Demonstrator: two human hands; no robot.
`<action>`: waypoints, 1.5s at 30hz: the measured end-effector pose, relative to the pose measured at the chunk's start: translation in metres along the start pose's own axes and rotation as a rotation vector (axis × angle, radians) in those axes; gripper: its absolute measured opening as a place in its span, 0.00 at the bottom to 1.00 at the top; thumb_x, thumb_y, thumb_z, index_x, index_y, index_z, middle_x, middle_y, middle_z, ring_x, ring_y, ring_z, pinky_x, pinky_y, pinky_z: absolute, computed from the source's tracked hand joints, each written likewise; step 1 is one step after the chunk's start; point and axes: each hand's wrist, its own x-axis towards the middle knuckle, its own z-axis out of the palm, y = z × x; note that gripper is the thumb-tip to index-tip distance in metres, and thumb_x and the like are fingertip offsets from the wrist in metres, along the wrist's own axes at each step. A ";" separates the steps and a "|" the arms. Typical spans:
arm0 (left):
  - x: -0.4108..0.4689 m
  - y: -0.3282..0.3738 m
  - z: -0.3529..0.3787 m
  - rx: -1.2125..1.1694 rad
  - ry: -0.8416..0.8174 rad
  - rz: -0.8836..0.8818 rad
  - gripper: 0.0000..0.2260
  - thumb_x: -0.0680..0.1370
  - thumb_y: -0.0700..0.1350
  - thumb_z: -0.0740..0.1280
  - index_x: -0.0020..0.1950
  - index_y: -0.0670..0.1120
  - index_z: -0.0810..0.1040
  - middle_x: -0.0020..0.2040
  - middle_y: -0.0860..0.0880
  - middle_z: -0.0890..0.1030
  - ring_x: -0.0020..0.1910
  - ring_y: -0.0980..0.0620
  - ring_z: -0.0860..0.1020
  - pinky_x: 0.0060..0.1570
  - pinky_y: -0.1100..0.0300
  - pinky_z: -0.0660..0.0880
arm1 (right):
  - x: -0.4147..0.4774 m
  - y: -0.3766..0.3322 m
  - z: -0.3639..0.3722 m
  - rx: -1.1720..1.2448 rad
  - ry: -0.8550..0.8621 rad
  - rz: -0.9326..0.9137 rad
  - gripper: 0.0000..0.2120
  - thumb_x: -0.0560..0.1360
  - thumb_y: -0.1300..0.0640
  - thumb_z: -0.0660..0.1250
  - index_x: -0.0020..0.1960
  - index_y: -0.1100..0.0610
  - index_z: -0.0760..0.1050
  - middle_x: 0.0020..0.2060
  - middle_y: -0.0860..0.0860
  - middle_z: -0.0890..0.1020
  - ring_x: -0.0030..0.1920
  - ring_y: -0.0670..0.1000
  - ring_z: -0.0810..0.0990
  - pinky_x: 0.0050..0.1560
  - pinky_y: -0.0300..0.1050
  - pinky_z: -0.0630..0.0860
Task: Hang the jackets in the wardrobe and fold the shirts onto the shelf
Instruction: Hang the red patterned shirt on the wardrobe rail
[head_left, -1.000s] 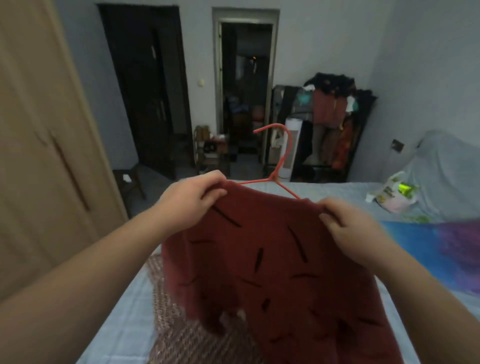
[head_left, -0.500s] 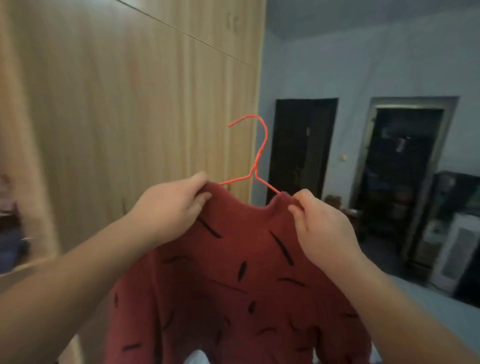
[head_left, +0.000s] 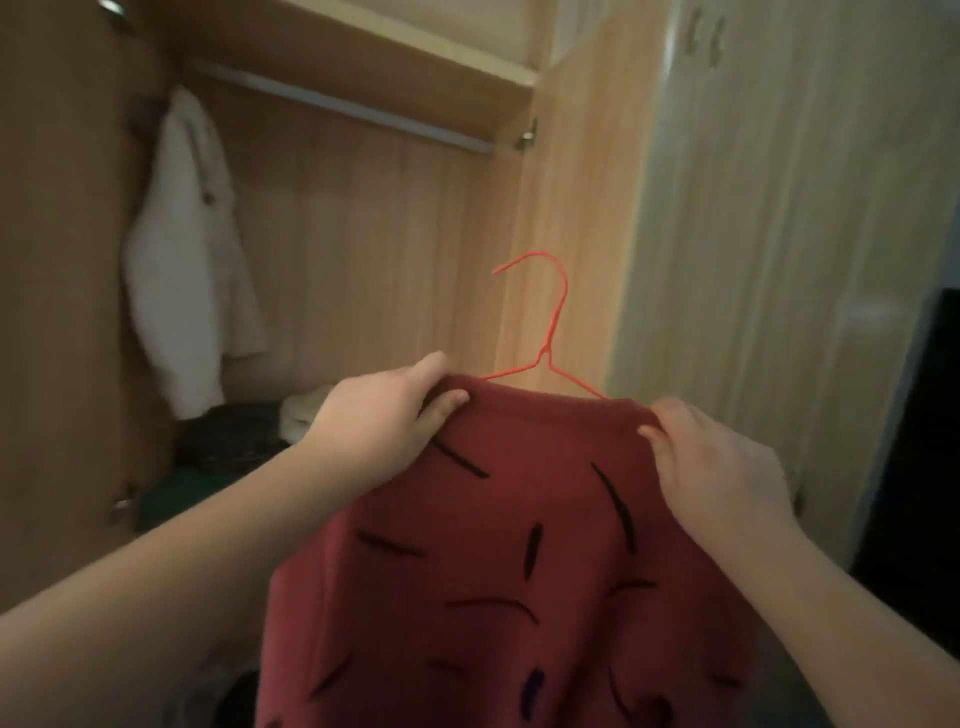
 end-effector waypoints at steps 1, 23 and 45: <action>-0.001 -0.022 -0.003 0.060 0.006 -0.010 0.16 0.79 0.66 0.49 0.48 0.55 0.63 0.38 0.53 0.78 0.42 0.43 0.81 0.34 0.53 0.71 | 0.010 -0.019 0.016 0.012 0.006 0.005 0.06 0.76 0.49 0.64 0.47 0.51 0.70 0.36 0.51 0.81 0.32 0.59 0.82 0.26 0.46 0.70; 0.132 -0.279 0.142 0.202 0.153 -0.049 0.25 0.75 0.51 0.61 0.72 0.50 0.66 0.69 0.50 0.69 0.69 0.49 0.69 0.67 0.48 0.70 | 0.244 -0.133 0.335 0.267 0.212 0.081 0.08 0.76 0.44 0.66 0.45 0.47 0.74 0.31 0.45 0.79 0.28 0.55 0.79 0.26 0.41 0.62; 0.580 -0.431 0.349 0.009 0.280 0.167 0.27 0.79 0.63 0.40 0.79 0.66 0.43 0.82 0.57 0.44 0.79 0.57 0.38 0.77 0.41 0.41 | 0.610 -0.026 0.530 0.006 0.263 0.208 0.11 0.82 0.45 0.54 0.44 0.50 0.63 0.35 0.54 0.78 0.37 0.62 0.78 0.35 0.49 0.70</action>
